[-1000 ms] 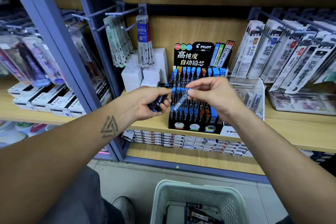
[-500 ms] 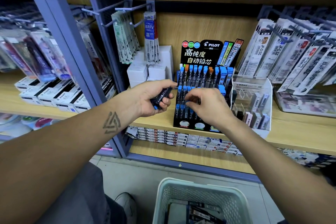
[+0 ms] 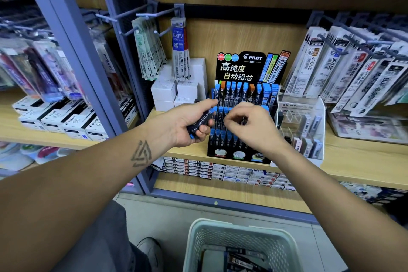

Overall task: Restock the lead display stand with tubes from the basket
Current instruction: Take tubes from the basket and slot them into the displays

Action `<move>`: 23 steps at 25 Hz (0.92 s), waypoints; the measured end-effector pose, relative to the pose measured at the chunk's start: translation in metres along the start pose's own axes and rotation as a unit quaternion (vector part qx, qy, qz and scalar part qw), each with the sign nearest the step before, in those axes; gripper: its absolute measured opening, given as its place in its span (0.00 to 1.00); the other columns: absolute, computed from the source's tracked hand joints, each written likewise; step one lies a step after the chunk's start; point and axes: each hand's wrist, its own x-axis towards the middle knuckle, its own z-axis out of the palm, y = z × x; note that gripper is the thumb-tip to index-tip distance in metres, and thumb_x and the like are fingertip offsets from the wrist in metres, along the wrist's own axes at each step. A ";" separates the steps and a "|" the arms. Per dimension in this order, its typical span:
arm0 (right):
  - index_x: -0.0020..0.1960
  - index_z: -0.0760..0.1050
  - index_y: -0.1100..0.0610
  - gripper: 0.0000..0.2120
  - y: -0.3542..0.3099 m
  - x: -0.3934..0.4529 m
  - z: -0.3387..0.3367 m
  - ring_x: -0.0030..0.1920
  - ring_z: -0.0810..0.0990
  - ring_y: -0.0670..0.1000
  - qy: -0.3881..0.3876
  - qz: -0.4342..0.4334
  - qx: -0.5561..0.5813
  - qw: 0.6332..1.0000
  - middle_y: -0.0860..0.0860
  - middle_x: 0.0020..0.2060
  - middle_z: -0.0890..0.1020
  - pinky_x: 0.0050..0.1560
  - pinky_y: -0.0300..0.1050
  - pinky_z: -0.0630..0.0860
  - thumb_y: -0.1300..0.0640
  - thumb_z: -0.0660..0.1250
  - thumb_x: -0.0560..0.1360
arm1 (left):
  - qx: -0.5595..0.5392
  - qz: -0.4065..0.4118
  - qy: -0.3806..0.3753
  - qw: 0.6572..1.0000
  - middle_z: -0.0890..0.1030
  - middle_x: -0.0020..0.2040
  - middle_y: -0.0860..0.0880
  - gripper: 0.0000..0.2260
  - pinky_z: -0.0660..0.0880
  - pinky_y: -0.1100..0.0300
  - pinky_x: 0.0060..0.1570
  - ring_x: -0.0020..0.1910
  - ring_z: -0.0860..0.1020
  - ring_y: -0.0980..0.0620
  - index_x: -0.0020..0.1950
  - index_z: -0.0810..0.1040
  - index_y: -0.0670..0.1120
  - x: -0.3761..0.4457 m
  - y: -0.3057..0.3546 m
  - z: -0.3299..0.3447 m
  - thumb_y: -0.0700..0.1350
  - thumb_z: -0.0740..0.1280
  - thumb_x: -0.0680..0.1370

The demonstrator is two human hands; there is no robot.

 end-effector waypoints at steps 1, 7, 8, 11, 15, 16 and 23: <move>0.49 0.84 0.54 0.05 -0.005 -0.001 -0.003 0.48 0.80 0.46 0.001 0.026 0.092 0.995 0.48 0.46 0.83 0.52 0.40 0.75 0.61 0.72 0.75 | 0.007 -0.001 -0.004 1.000 0.71 0.30 0.51 0.15 0.58 0.69 0.19 0.20 0.63 0.57 0.42 0.71 0.49 0.000 -0.001 0.003 0.58 0.65 0.80; 0.62 0.79 0.54 0.23 -0.012 -0.006 -0.004 0.43 0.78 0.48 -0.059 0.062 0.229 0.970 0.49 0.49 0.82 0.53 0.44 0.78 0.57 0.79 0.69 | 0.019 -0.004 -0.009 1.000 0.65 0.24 0.52 0.20 0.56 0.69 0.20 0.19 0.61 0.55 0.40 0.70 0.50 0.002 -0.005 0.024 0.63 0.54 0.83; 0.61 0.79 0.54 0.23 -0.012 -0.006 -0.003 0.41 0.77 0.46 -0.055 0.062 0.215 0.973 0.49 0.47 0.81 0.50 0.44 0.78 0.58 0.80 0.68 | 0.015 -0.006 -0.008 1.000 0.64 0.24 0.52 0.22 0.56 0.69 0.20 0.19 0.61 0.55 0.39 0.70 0.49 0.003 -0.005 0.026 0.63 0.54 0.83; 0.59 0.80 0.59 0.20 -0.008 -0.005 -0.003 0.38 0.77 0.47 -0.036 0.086 0.251 0.963 0.52 0.45 0.81 0.47 0.42 0.78 0.65 0.79 0.68 | 0.008 -0.003 -0.005 1.000 0.65 0.26 0.50 0.22 0.56 0.69 0.21 0.19 0.61 0.54 0.40 0.70 0.49 0.005 -0.008 0.029 0.63 0.54 0.83; 0.61 0.80 0.60 0.19 -0.009 -0.005 -0.007 0.39 0.81 0.50 -0.060 0.111 0.294 0.947 0.53 0.43 0.80 0.48 0.42 0.79 0.64 0.77 0.71 | 0.029 0.014 0.003 0.999 0.69 0.29 0.46 0.22 0.58 0.68 0.21 0.20 0.63 0.53 0.41 0.72 0.48 0.008 -0.009 0.030 0.63 0.54 0.83; 0.60 0.80 0.60 0.17 -0.010 -0.005 -0.006 0.38 0.81 0.50 -0.063 0.112 0.290 0.949 0.52 0.42 0.79 0.47 0.40 0.78 0.63 0.77 0.72 | 0.032 0.011 0.001 0.999 0.70 0.29 0.46 0.22 0.59 0.68 0.21 0.20 0.63 0.53 0.41 0.72 0.48 0.008 -0.010 0.030 0.63 0.54 0.83; 0.53 0.82 0.60 0.12 -0.004 0.000 -0.012 0.44 0.81 0.51 -0.003 0.191 0.405 0.894 0.57 0.45 0.84 0.45 0.45 0.74 0.69 0.74 0.71 | 0.012 0.001 -0.051 0.999 0.72 0.31 0.49 0.19 0.57 0.68 0.20 0.21 0.63 0.56 0.42 0.75 0.49 0.006 -0.008 0.025 0.63 0.60 0.81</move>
